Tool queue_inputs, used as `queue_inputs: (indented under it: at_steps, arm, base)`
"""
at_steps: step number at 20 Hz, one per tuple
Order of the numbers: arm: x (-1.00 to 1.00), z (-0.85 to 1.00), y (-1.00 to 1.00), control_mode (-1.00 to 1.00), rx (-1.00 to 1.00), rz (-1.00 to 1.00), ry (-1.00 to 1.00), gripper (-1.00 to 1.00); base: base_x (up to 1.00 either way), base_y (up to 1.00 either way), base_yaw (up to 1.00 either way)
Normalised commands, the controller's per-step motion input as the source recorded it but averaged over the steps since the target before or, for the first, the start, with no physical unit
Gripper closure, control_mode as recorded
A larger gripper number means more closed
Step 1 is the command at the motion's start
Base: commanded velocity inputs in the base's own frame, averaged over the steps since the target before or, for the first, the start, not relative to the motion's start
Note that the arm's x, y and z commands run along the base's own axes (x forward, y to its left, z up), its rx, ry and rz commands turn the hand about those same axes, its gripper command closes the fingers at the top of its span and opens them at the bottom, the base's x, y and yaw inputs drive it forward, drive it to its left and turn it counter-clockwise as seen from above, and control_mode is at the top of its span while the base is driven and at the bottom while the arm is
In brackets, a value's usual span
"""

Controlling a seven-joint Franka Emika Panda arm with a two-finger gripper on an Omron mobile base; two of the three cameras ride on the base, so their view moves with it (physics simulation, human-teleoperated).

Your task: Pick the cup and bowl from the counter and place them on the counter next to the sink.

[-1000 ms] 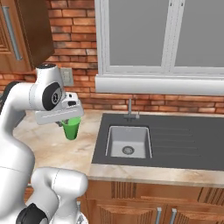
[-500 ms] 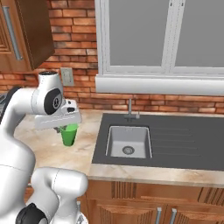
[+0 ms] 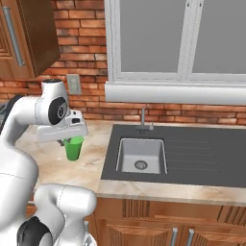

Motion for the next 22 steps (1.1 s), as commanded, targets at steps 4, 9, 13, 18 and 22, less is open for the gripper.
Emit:
queue_inputs:
  at_steps: [4,9,13,18,22]
  arm:
    - [0.57,0.0,0.05,-1.0,0.0,0.0,0.0,1.0]
    - [0.5,-0.01,0.0,-1.0,0.0,0.0,0.02,1.0]
    - [0.31,-0.18,0.0,-1.0,0.0,0.0,0.0,1.0]
    - [0.05,-0.33,0.0,-1.0,0.0,0.0,0.0,1.0]
    - [0.01,-0.37,0.0,-1.0,0.0,0.0,0.0,1.0]
  base:
    - [0.0,0.0,0.0]
    - [0.0,0.0,0.0]
    - [0.0,0.0,0.0]
    - [0.0,0.0,0.0]
    - [0.0,0.0,0.0]
